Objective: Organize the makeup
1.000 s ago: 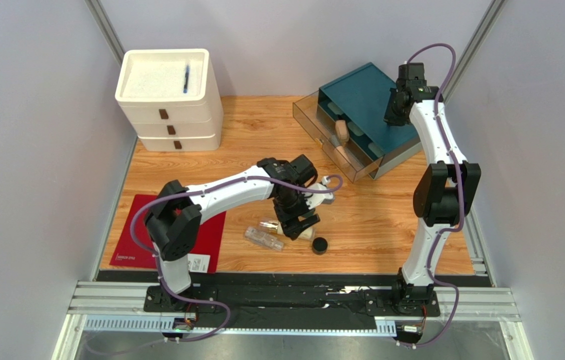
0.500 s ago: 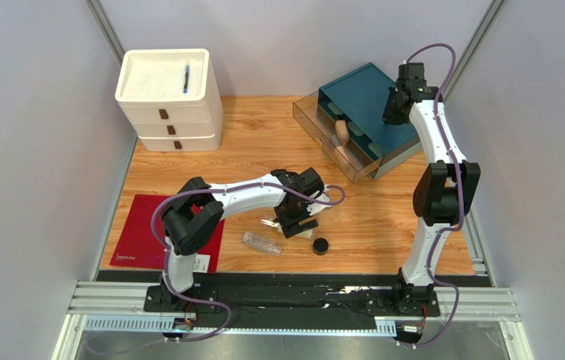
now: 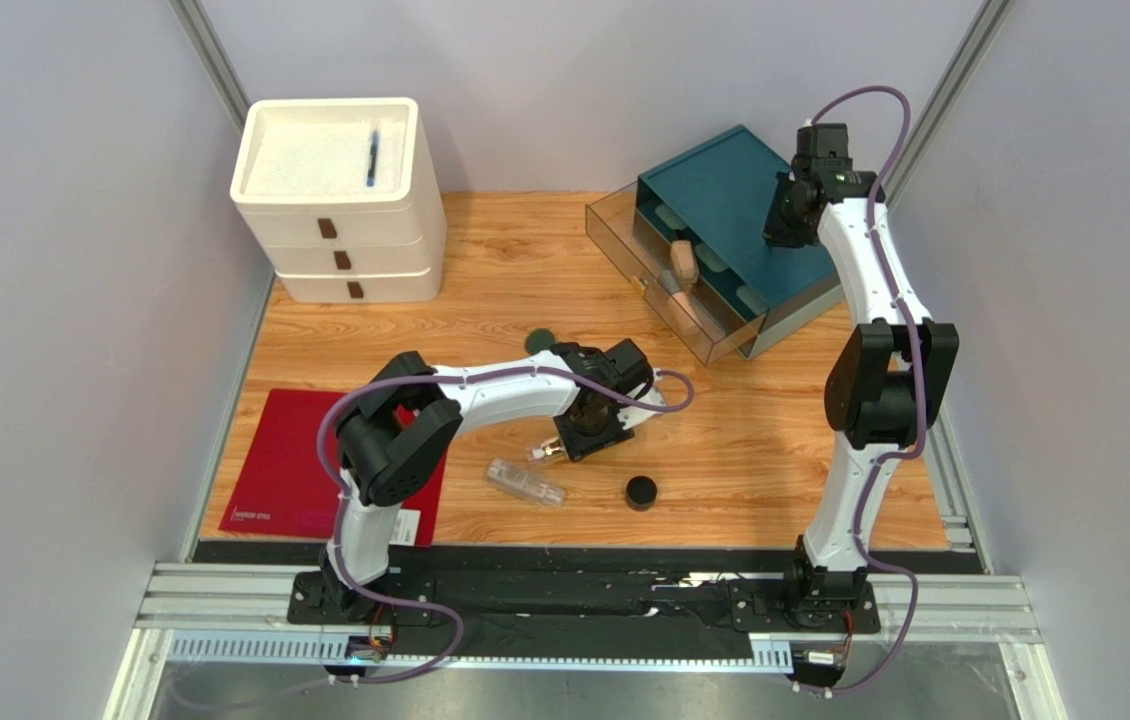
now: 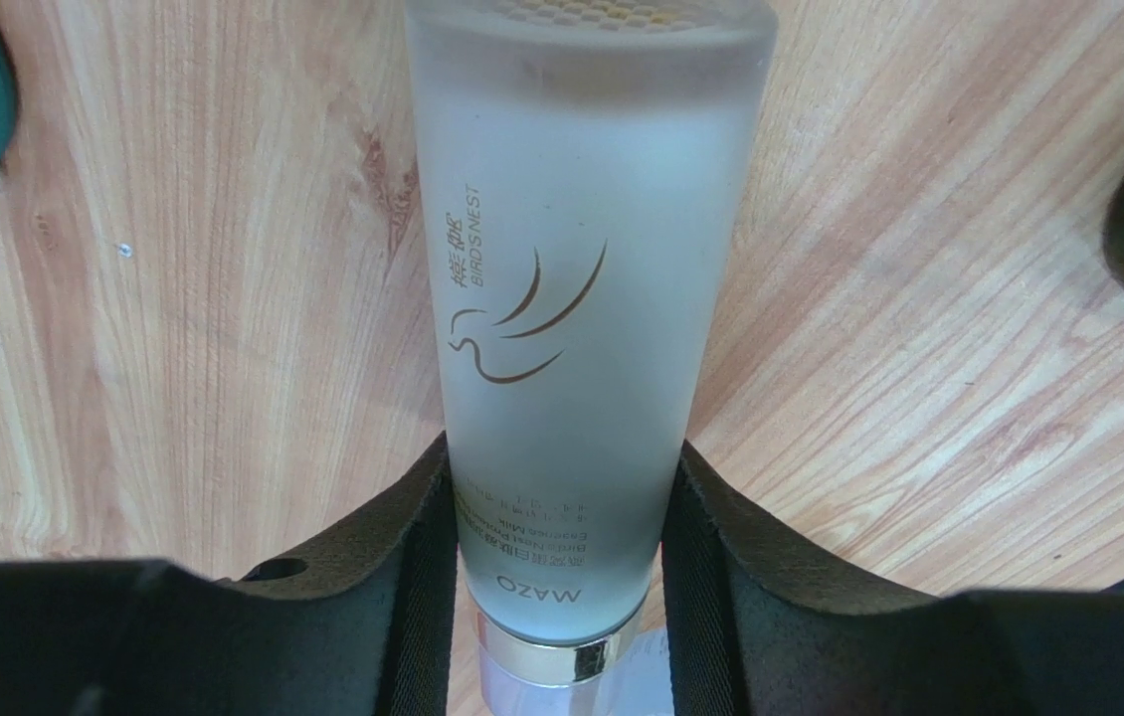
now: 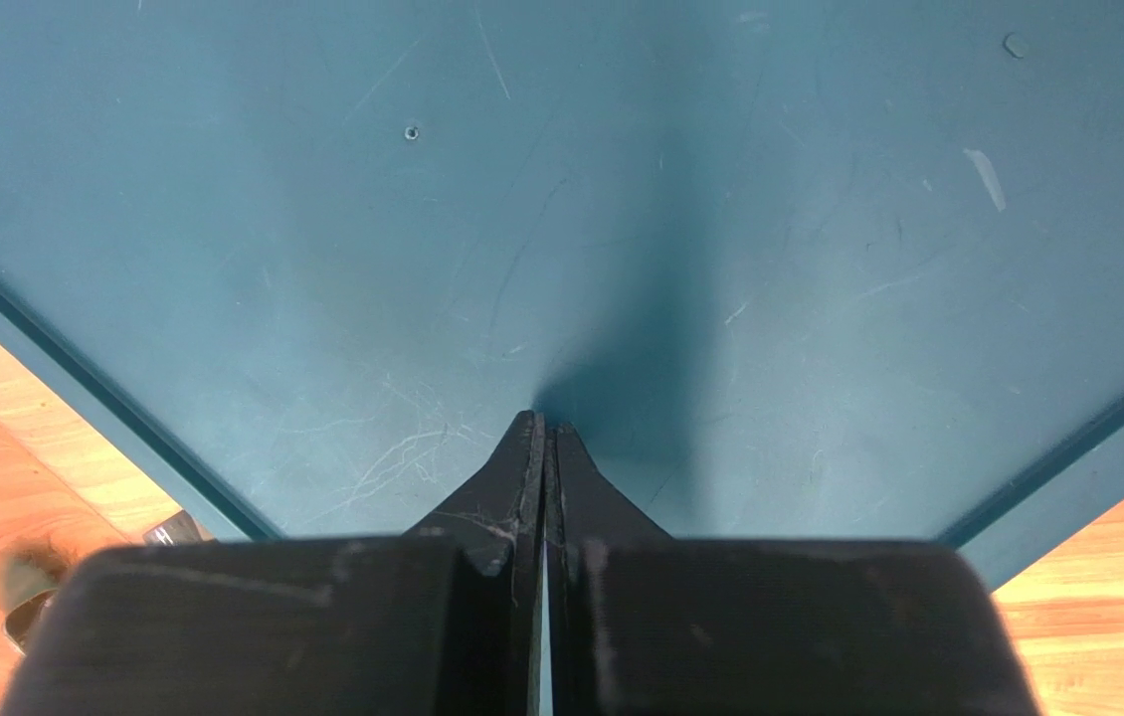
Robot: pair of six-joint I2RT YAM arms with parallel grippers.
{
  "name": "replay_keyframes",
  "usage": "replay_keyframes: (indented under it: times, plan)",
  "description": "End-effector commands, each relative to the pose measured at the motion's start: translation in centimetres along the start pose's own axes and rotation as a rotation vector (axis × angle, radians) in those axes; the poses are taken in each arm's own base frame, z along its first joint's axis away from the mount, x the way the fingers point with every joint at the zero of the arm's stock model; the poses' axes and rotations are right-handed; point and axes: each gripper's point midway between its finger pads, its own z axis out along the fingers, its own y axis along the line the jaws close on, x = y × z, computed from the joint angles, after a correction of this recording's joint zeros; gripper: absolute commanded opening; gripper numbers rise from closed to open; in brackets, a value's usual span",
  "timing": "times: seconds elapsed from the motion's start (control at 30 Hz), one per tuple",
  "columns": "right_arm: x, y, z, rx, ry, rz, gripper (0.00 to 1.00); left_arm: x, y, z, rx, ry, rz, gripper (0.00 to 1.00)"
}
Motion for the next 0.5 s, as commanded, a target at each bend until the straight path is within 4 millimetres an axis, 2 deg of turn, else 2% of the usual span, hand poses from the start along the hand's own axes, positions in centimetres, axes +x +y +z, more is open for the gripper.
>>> replay_keyframes:
  times: [0.0,0.23,0.37,0.47]
  plan:
    - [3.9,-0.2,2.3,0.011,0.146,0.007,0.00,-0.6,1.3,1.1,-0.064,0.006,-0.001,0.00]
    - [4.1,-0.3,2.4,0.012,0.154,0.005,0.00,-2.3,2.1,-0.5,-0.091,-0.045,0.006,0.00]
    - [4.0,-0.3,2.4,0.011,0.153,0.005,0.00,-3.8,3.0,-2.7,-0.130,-0.098,0.003,0.00]
    - [4.0,-0.3,2.4,0.012,0.151,0.008,0.00,-5.0,3.9,-5.5,-0.167,-0.162,-0.005,0.00]
